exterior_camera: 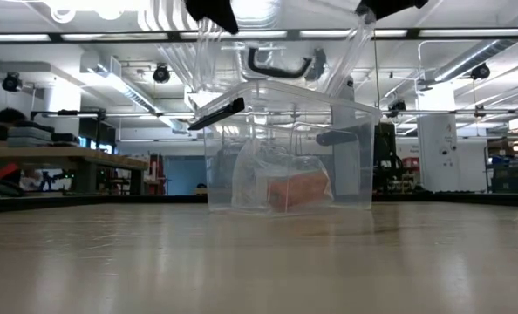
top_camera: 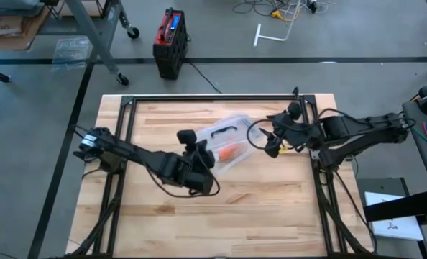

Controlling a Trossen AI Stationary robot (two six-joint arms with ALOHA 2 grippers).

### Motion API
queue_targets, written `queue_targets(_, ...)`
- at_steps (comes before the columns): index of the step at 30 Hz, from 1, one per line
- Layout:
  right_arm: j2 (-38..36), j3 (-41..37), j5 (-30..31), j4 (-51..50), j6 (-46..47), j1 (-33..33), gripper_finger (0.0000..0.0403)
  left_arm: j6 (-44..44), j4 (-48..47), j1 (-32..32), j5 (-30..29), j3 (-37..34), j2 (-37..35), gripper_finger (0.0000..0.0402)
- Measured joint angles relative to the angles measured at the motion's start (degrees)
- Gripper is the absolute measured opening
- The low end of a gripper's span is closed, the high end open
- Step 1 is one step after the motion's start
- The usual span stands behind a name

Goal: Roll bandage
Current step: Close the transparent bin

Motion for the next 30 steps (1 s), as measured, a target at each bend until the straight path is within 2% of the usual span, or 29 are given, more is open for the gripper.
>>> queue_targets(6,3.3,-0.1,-0.2,2.9,-0.3,0.0,0.024,-0.4,2.4,2.5,0.1,-2.4,0.0,0.0008)
queue_targets(15,3.8,-0.1,-0.2,8.8,-4.0,0.0,0.0226,0.1,4.6,2.8,2.2,-5.2,0.0,0.0015)
queue_targets(19,3.9,-0.1,-0.2,8.9,-4.0,0.0,0.0222,2.8,5.9,2.6,5.9,-5.2,0.0,0.0015)
queue_targets(24,3.9,-0.2,-0.2,8.7,-3.5,0.2,0.0224,5.5,6.1,2.3,6.2,-5.2,0.0,0.0017)
queue_targets(30,2.1,-0.4,-0.2,5.8,-8.2,5.6,0.0226,8.1,6.0,1.4,5.4,-5.3,0.0,0.001)
